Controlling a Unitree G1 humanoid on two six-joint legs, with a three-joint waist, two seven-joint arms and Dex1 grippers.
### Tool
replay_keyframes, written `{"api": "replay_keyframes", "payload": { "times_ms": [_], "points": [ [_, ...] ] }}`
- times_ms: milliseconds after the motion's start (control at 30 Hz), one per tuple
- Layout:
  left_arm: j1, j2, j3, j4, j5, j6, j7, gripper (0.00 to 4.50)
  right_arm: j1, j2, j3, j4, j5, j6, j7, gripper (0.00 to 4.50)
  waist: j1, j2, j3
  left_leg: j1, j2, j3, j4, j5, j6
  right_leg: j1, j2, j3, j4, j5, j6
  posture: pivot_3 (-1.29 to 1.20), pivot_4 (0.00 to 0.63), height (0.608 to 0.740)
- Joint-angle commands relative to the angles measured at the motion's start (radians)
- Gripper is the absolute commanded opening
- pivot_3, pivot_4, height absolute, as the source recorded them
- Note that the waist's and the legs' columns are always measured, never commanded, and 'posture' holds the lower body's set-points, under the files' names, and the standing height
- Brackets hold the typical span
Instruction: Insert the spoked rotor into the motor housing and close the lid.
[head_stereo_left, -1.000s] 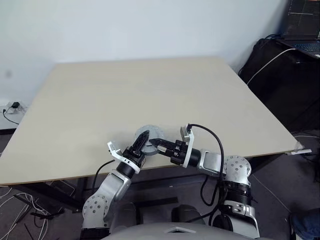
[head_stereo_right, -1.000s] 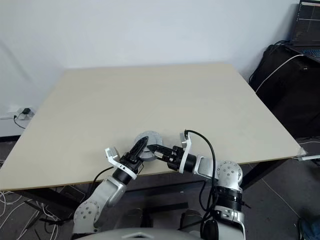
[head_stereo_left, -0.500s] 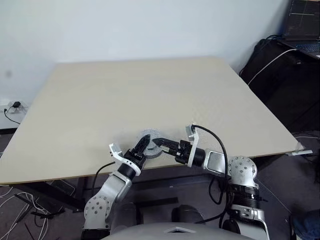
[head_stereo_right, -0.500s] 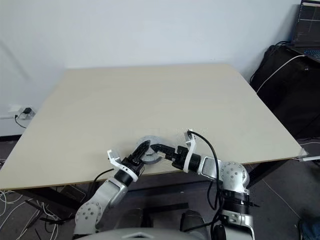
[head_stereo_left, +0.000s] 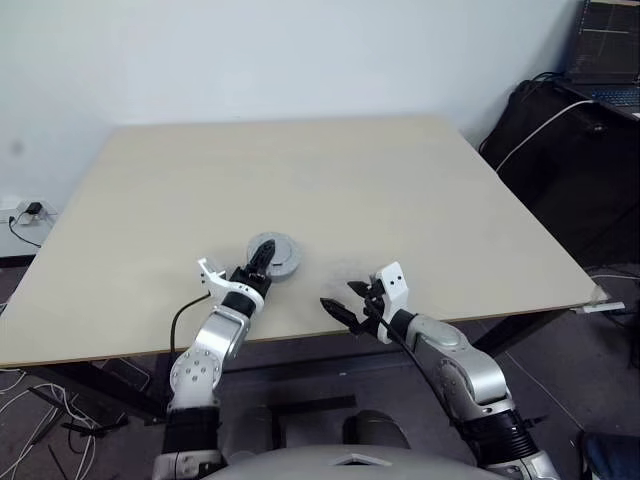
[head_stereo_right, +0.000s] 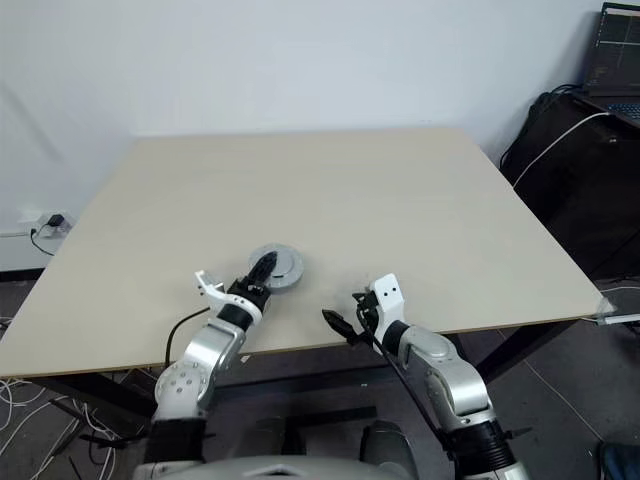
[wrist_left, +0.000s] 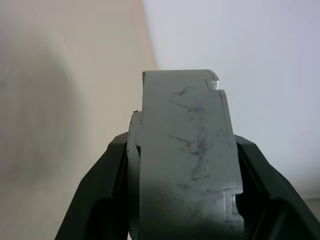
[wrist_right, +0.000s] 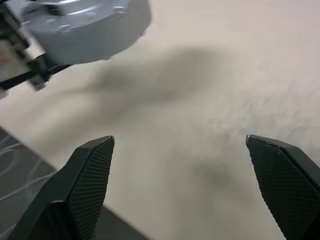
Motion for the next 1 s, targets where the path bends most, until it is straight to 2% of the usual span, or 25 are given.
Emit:
{"api": "replay_keyframes", "payload": {
  "times_ms": [33, 233, 533, 933, 967, 1000],
  "points": [
    [-0.112, -0.062, 0.036, 0.072, 0.053, -0.042, -0.019, 2.13, 0.001, 0.018, -0.011, -0.007, -0.057, -0.117, -0.024, 4.5, -0.001, -0.001, 0.001, 0.0, 0.0, 0.0, 0.0, 0.0, 0.0, 0.0, 0.0, 0.0, 0.0, 0.0, 0.0, 0.0, 0.0, 0.74],
    [-0.289, -0.082, 0.122, 0.291, 0.14, -0.089, -0.013, 2.13, 0.015, 0.054, -0.034, 0.014, -0.1, -0.215, -0.058, 4.5, 0.003, -0.005, 0.002, 0.0, 0.0, 0.0, 0.001, 0.0, 0.0, 0.008, 0.0, -0.002, -0.002, 0.0, 0.001, 0.0, 0.0, 0.74],
    [-0.501, -0.057, 0.263, 0.597, 0.26, -0.172, -0.026, 2.13, 0.03, 0.07, -0.054, 0.015, -0.117, -0.205, -0.095, 4.5, -0.002, -0.008, 0.004, 0.0, 0.0, -0.001, 0.0, 0.002, 0.004, 0.008, 0.001, -0.002, -0.002, 0.001, 0.001, 0.0, 0.0, 0.74],
    [-0.615, -0.033, 0.368, 0.834, 0.391, -0.229, -0.008, 2.13, 0.036, 0.074, -0.059, 0.008, -0.118, -0.186, -0.109, 4.5, -0.002, -0.009, 0.004, 0.0, -0.001, -0.002, 0.0, 0.003, 0.004, 0.008, 0.001, -0.002, -0.002, 0.001, 0.001, 0.0, 0.0, 0.74],
    [-0.613, -0.034, 0.374, 0.836, 0.395, -0.228, -0.008, 2.85, 0.034, 0.075, -0.058, 0.009, -0.118, -0.184, -0.109, 4.5, -0.002, -0.009, 0.004, 0.001, -0.001, -0.002, 0.0, 0.003, 0.004, 0.009, 0.0, -0.002, -0.002, 0.001, 0.001, 0.0, 0.0, 0.74],
    [-0.607, -0.034, 0.376, 0.831, 0.401, -0.222, -0.008, 3.08, 0.031, 0.075, -0.058, 0.012, -0.118, -0.181, -0.108, 4.5, -0.002, -0.009, 0.004, 0.002, -0.001, -0.002, 0.0, 0.002, 0.004, 0.009, 0.0, -0.001, -0.002, 0.001, 0.001, 0.0, 0.0, 0.74]
  ]
}}
